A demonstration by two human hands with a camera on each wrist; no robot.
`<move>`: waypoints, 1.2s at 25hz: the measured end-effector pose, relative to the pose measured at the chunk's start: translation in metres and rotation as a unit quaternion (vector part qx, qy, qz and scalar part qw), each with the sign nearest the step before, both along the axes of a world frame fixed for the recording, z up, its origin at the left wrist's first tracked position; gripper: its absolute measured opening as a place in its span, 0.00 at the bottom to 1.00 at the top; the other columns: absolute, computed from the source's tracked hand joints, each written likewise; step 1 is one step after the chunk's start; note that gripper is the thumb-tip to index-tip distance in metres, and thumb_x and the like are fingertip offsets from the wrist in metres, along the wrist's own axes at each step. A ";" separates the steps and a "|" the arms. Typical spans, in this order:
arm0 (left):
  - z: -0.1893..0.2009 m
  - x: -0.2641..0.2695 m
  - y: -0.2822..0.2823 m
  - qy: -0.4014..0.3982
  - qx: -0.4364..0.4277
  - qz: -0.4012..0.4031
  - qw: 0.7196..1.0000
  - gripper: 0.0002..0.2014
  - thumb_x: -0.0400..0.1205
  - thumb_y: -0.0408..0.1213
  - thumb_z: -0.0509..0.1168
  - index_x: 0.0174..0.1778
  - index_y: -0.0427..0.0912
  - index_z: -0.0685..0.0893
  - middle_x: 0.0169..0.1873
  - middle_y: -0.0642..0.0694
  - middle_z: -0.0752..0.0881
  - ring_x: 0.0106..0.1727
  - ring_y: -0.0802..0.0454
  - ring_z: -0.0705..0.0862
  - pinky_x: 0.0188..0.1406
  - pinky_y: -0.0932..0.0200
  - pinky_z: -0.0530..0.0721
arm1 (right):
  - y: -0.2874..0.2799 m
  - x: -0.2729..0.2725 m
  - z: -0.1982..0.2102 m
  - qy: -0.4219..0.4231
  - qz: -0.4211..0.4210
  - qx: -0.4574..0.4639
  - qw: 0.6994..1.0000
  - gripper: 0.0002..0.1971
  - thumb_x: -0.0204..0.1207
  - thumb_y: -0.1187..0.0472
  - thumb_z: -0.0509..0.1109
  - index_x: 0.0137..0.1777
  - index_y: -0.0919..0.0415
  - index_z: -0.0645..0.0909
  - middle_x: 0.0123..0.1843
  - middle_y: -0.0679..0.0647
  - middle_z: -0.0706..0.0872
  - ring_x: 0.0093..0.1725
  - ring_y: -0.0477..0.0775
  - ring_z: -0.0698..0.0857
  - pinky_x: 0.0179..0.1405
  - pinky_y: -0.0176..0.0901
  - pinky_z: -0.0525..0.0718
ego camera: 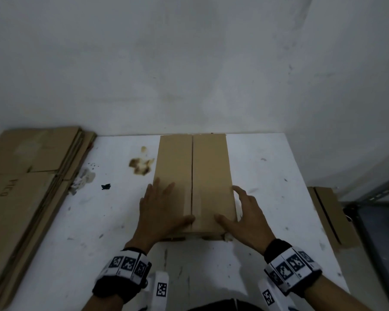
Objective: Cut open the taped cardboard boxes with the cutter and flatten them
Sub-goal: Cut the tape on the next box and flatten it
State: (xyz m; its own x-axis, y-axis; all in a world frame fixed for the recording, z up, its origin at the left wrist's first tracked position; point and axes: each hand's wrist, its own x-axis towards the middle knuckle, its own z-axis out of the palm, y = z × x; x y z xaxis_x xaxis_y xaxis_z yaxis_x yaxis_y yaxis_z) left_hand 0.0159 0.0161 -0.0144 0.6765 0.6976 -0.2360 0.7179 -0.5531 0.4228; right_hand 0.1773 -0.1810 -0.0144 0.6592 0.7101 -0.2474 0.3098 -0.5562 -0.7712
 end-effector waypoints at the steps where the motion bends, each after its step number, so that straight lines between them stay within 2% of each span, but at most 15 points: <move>1: 0.001 0.006 0.000 0.023 -0.002 -0.007 1.000 0.59 0.65 0.78 0.68 0.87 0.60 0.48 0.87 0.51 0.37 0.87 0.45 0.36 0.85 0.35 0.46 | 0.005 -0.001 0.001 -0.025 0.032 -0.010 0.999 0.51 0.67 0.32 0.77 0.85 0.41 0.54 0.81 0.52 0.63 0.74 0.53 0.71 0.69 0.47 0.78; 3: -0.002 0.010 0.000 0.037 -0.004 0.000 0.999 0.54 0.69 0.80 0.61 0.87 0.62 0.46 0.87 0.52 0.34 0.87 0.44 0.34 0.84 0.31 0.50 | 0.015 -0.003 -0.002 -0.043 0.087 -0.052 0.994 0.54 0.64 0.28 0.76 0.86 0.40 0.52 0.85 0.48 0.51 0.79 0.57 0.69 0.73 0.52 0.78; 5: -0.008 0.009 0.000 0.045 0.009 0.012 0.999 0.55 0.68 0.82 0.57 0.86 0.62 0.42 0.86 0.50 0.32 0.87 0.43 0.34 0.82 0.30 0.57 | 0.019 -0.004 -0.012 -0.010 0.097 -0.055 0.994 0.57 0.63 0.29 0.77 0.86 0.39 0.49 0.86 0.45 0.46 0.80 0.58 0.68 0.75 0.51 0.76; 8: -0.009 0.008 -0.004 0.035 -0.013 0.060 0.998 0.59 0.66 0.82 0.60 0.86 0.60 0.39 0.85 0.50 0.30 0.87 0.44 0.37 0.77 0.30 0.65 | 0.013 -0.008 -0.025 0.082 0.054 0.032 0.995 0.61 0.63 0.32 0.80 0.87 0.39 0.41 0.86 0.41 0.53 0.82 0.47 0.63 0.81 0.48 0.70; 10: -0.007 0.011 -0.002 0.033 -0.035 0.086 0.995 0.61 0.64 0.82 0.63 0.86 0.61 0.38 0.86 0.50 0.32 0.88 0.43 0.42 0.76 0.28 0.65 | 0.011 -0.011 -0.027 0.113 0.029 0.066 0.991 0.62 0.66 0.36 0.81 0.87 0.40 0.38 0.85 0.39 0.56 0.80 0.43 0.64 0.80 0.46 0.70; 14: -0.008 0.014 0.003 0.013 -0.054 0.102 0.993 0.62 0.62 0.79 0.68 0.86 0.63 0.41 0.87 0.46 0.44 0.85 0.36 0.57 0.77 0.30 0.68 | 0.010 -0.015 -0.025 0.119 0.024 0.073 0.990 0.59 0.71 0.42 0.79 0.87 0.42 0.36 0.79 0.36 0.59 0.77 0.43 0.68 0.77 0.41 0.72; 17: -0.006 0.012 0.008 -0.018 -0.073 0.108 0.991 0.60 0.63 0.75 0.71 0.85 0.65 0.44 0.85 0.44 0.53 0.81 0.35 0.66 0.74 0.31 0.72 | 0.009 -0.012 -0.025 0.130 0.025 0.068 0.989 0.58 0.72 0.42 0.79 0.87 0.41 0.36 0.79 0.35 0.59 0.78 0.45 0.68 0.79 0.45 0.72; 19: -0.006 0.010 0.011 -0.037 -0.101 0.113 0.988 0.60 0.62 0.76 0.70 0.85 0.67 0.44 0.85 0.44 0.54 0.80 0.35 0.67 0.74 0.30 0.72 | 0.008 -0.012 -0.023 0.129 0.028 0.069 0.989 0.58 0.71 0.41 0.79 0.87 0.41 0.36 0.80 0.36 0.58 0.79 0.45 0.66 0.80 0.46 0.71; 23: -0.006 0.010 0.005 0.014 -0.055 0.098 0.994 0.62 0.60 0.81 0.67 0.85 0.65 0.41 0.85 0.44 0.51 0.82 0.36 0.64 0.75 0.31 0.72 | 0.010 -0.012 -0.024 0.138 0.016 0.068 0.988 0.61 0.69 0.40 0.81 0.87 0.42 0.36 0.84 0.41 0.57 0.80 0.47 0.67 0.80 0.49 0.72; 26: -0.006 0.008 0.006 0.020 -0.051 0.083 0.995 0.63 0.57 0.86 0.60 0.84 0.64 0.41 0.85 0.43 0.51 0.82 0.36 0.64 0.74 0.31 0.72 | 0.010 -0.010 -0.021 0.195 -0.014 0.069 0.978 0.64 0.67 0.45 0.84 0.86 0.40 0.33 0.79 0.45 0.69 0.73 0.48 0.76 0.72 0.44 0.79; 28: -0.006 0.005 0.008 0.019 -0.053 0.078 0.995 0.63 0.56 0.87 0.57 0.84 0.65 0.41 0.85 0.43 0.51 0.82 0.36 0.64 0.74 0.32 0.73 | 0.010 -0.010 -0.015 0.233 -0.031 0.071 0.970 0.60 0.67 0.49 0.85 0.85 0.41 0.42 0.72 0.45 0.76 0.65 0.45 0.81 0.61 0.36 0.83; 30: -0.006 0.004 0.007 0.020 -0.051 0.076 0.996 0.63 0.57 0.88 0.57 0.85 0.63 0.42 0.85 0.42 0.51 0.82 0.36 0.63 0.75 0.33 0.72 | 0.008 -0.009 -0.017 0.248 -0.038 0.077 0.965 0.54 0.66 0.49 0.85 0.83 0.42 0.51 0.66 0.43 0.80 0.61 0.41 0.82 0.54 0.34 0.86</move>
State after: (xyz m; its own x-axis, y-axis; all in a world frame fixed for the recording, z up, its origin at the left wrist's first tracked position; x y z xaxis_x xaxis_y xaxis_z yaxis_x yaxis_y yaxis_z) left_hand 0.0201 0.0230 -0.0201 0.5538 0.7620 -0.3357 0.8071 -0.3923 0.4412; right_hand 0.1681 -0.1726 -0.0309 0.5386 0.7181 -0.4407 -0.1548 -0.4298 -0.8895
